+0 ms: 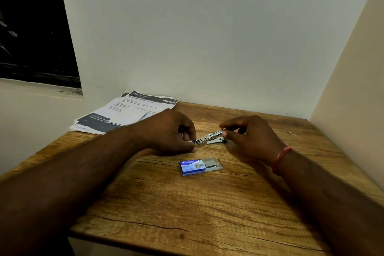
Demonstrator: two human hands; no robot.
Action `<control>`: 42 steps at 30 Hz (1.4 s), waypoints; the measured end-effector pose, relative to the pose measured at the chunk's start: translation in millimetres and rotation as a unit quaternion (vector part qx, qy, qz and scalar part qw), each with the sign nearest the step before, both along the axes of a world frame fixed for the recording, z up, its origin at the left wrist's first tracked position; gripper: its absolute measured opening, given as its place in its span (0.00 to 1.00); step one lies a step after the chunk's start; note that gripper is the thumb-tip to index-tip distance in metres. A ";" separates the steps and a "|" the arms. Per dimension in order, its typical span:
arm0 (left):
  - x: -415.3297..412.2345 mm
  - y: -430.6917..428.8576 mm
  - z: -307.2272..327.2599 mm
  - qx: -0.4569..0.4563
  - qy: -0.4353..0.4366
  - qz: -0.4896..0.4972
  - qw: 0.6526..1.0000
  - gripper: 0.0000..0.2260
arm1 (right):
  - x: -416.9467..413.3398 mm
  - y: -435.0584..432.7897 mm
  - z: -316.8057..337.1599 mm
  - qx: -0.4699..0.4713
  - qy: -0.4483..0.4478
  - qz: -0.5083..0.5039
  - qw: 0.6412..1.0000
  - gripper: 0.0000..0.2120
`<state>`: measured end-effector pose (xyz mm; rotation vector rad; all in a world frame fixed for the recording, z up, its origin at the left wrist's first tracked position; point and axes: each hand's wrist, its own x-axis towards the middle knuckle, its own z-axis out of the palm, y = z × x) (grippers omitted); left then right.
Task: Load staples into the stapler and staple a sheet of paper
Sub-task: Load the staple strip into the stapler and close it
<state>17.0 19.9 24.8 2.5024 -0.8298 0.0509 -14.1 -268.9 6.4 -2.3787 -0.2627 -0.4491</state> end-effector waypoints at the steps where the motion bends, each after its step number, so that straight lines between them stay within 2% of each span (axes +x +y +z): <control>1: 0.2 1.5 1.4 0.005 0.004 -0.001 1.000 0.10 | 0.8 -0.4 0.0 0.010 0.006 -0.004 1.000 0.07; 8: 1.9 5.7 4.2 0.010 0.021 -0.003 1.000 0.09 | 0.0 0.3 -3.0 0.042 0.020 0.003 0.999 0.06; 12: 2.2 -2.4 -2.9 -0.011 -0.005 -0.022 1.000 0.10 | -7.4 4.8 -0.2 -0.009 0.005 0.036 0.999 0.14; 15: 3.4 -5.3 -6.2 -0.018 -0.010 -0.027 0.999 0.10 | -11.0 8.6 0.9 -0.043 -0.006 0.059 0.997 0.12; 22: 6.9 -2.8 -8.8 -0.031 -0.003 -0.035 0.999 0.08 | -11.7 11.3 -0.7 -0.026 -0.013 0.072 0.997 0.11; 28: 9.3 -2.7 -9.9 -0.034 -0.006 -0.038 0.999 0.08 | -13.6 13.3 0.9 -0.014 -0.012 0.094 0.995 0.13; 34: 10.7 -2.8 -11.2 -0.035 -0.008 -0.041 0.999 0.08 | -12.8 11.4 3.2 -0.061 -0.032 0.099 0.993 0.16; 39: 8.9 -4.7 -12.6 -0.051 -0.012 -0.043 0.998 0.12 | -12.9 11.2 -0.2 -0.017 -0.033 0.076 0.996 0.15; 42: 7.7 -6.1 -15.8 -0.061 -0.021 -0.054 0.996 0.14 | -11.6 9.7 0.3 -0.037 -0.035 0.067 0.996 0.12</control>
